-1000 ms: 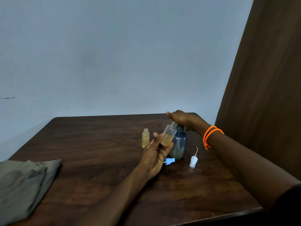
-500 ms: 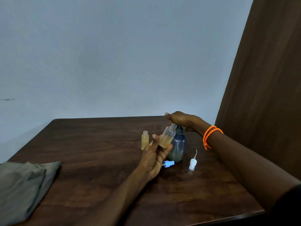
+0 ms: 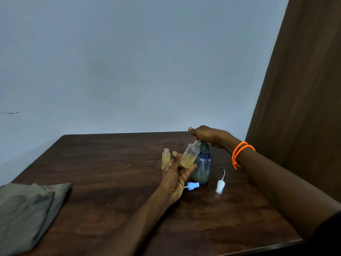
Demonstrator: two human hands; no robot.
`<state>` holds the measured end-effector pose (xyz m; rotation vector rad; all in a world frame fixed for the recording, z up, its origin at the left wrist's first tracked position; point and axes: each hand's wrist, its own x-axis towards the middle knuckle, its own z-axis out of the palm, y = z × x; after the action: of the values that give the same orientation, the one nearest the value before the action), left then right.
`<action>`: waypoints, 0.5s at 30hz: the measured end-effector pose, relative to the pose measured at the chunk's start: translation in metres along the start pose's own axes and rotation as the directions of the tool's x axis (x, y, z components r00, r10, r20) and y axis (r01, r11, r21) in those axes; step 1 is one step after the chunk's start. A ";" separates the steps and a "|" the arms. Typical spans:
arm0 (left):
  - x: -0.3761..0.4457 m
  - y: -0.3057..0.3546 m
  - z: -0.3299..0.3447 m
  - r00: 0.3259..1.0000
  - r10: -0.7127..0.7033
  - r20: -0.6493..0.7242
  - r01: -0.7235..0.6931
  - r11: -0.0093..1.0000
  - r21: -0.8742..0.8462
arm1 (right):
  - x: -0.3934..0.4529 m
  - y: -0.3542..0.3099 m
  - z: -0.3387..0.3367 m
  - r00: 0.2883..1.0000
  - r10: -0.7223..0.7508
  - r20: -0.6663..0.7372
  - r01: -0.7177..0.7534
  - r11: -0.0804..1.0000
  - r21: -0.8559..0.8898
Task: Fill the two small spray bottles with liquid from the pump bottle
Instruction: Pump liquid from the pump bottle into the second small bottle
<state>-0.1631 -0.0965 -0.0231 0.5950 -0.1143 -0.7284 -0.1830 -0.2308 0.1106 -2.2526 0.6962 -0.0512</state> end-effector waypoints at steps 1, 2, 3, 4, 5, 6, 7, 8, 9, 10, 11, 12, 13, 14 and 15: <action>0.001 0.000 0.000 1.000 0.001 0.001 -0.001 1.000 0.000 | 0.003 0.001 0.001 1.000 -0.002 -0.008 0.002 1.000 0.012; 0.002 0.000 0.000 1.000 -0.002 -0.002 0.002 1.000 0.001 | 0.006 0.002 0.004 1.000 -0.001 -0.019 0.001 1.000 0.027; 0.002 -0.001 -0.001 1.000 -0.008 -0.004 0.008 1.000 0.003 | 0.009 0.003 0.006 1.000 -0.004 -0.028 0.005 0.999 0.039; 0.003 -0.001 -0.001 1.000 -0.015 -0.008 0.015 1.000 0.003 | 0.012 0.004 0.008 0.999 -0.013 -0.039 0.015 0.999 0.042; 0.004 -0.001 -0.002 1.000 -0.021 -0.011 0.021 1.000 -0.001 | 0.014 0.005 0.010 0.999 -0.023 -0.046 0.025 0.999 0.038; 0.003 -0.001 -0.002 1.000 -0.026 -0.010 0.026 1.000 -0.007 | 0.014 0.007 0.010 0.999 -0.025 -0.047 0.027 0.999 0.033; 0.002 0.000 -0.002 1.000 -0.031 -0.004 0.031 0.999 -0.014 | 0.014 0.008 0.010 0.999 -0.023 -0.043 0.024 0.999 0.027; 0.001 0.000 -0.001 0.999 -0.038 0.002 0.038 0.999 -0.017 | 0.014 0.008 0.008 0.999 -0.017 -0.038 0.018 1.000 0.020; -0.001 0.000 0.001 0.999 -0.045 0.002 0.046 0.999 -0.018 | 0.013 0.009 0.005 0.999 -0.010 -0.031 0.010 1.000 0.012; -0.002 0.000 0.002 0.999 -0.054 0.001 0.054 0.998 -0.022 | 0.011 0.009 0.003 1.000 -0.001 -0.022 0.001 1.000 0.003; -0.002 -0.001 0.003 0.998 -0.062 0.000 0.062 0.998 -0.031 | 0.011 0.009 0.001 1.000 0.001 -0.017 -0.001 1.000 -0.001; -0.003 -0.001 0.004 0.998 -0.070 -0.002 0.070 0.997 -0.039 | 0.010 0.008 0.000 1.000 0.000 -0.012 0.000 1.000 0.001; -0.003 -0.001 0.004 0.997 -0.075 -0.005 0.075 0.996 -0.045 | 0.010 0.007 0.000 1.000 -0.004 -0.013 0.004 1.000 0.004; -0.002 0.000 0.004 0.997 -0.075 -0.007 0.075 0.996 -0.047 | 0.011 0.007 0.000 1.000 -0.006 -0.017 0.006 1.000 0.010; -0.001 0.000 0.003 0.997 -0.071 -0.005 0.070 0.997 -0.044 | 0.013 0.008 0.001 1.000 -0.009 -0.022 0.009 1.000 0.021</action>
<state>-0.1651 -0.0975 -0.0203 0.5617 -0.0711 -0.7953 -0.1754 -0.2412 0.1024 -2.2382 0.6941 -0.0875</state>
